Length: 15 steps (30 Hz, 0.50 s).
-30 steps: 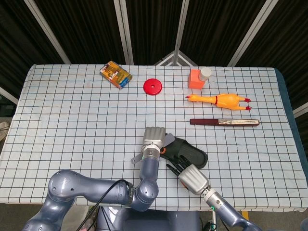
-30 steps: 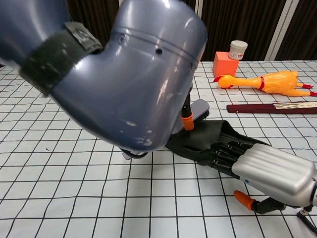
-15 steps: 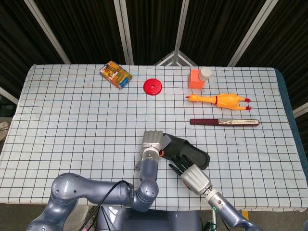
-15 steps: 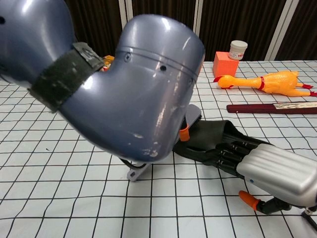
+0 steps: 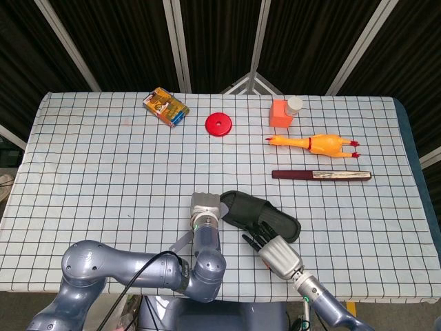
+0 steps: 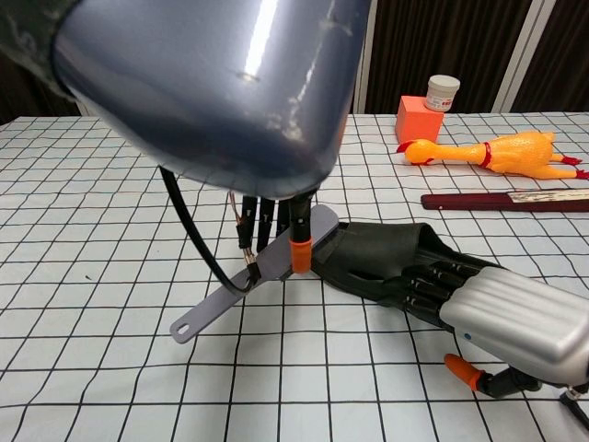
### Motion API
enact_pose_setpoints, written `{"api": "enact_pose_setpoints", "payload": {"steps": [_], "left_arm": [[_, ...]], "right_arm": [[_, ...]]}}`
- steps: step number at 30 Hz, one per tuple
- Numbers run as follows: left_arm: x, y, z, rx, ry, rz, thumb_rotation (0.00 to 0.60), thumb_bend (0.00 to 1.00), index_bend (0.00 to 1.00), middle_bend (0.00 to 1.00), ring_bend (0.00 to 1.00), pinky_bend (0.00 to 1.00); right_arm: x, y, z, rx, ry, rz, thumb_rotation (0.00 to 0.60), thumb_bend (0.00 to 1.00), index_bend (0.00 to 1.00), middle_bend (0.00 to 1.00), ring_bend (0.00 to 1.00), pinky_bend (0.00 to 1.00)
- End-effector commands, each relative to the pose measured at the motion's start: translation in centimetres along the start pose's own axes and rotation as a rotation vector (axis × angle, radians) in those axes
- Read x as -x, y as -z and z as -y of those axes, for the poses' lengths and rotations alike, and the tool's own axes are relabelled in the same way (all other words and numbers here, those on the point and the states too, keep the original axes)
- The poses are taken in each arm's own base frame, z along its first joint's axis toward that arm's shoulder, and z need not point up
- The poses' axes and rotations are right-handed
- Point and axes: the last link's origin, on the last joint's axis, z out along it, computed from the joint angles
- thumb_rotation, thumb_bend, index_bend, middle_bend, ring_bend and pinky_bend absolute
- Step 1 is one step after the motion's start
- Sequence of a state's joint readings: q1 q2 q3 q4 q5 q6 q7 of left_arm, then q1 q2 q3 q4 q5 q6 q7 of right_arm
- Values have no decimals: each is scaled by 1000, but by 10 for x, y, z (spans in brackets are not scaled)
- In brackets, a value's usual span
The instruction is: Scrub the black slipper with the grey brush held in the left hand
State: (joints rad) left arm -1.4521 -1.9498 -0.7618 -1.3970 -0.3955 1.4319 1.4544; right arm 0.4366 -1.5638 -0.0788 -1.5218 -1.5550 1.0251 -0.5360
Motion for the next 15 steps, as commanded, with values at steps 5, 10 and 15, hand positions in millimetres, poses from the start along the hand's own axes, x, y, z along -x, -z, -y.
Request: {"api": "enact_pose_setpoints", "payload": {"steps": [5,10,15], "left_arm": [[-15,16,14,75,115,18,600,611,716,799,678,608],[-11,19,43,86,59,22,600,612,718,802,678,608],[4,22,85,124,40,22,600,612,719,803,678,608]], "right_arm": [[-4,2,-3,19,-5,-14,600,619,0,72,42,57],[-14,9,-21,90,-21,-79,600,618,0,39,2,18],[-36,30,-51,195,-84,-192,600,618,0,15,0,11]]}}
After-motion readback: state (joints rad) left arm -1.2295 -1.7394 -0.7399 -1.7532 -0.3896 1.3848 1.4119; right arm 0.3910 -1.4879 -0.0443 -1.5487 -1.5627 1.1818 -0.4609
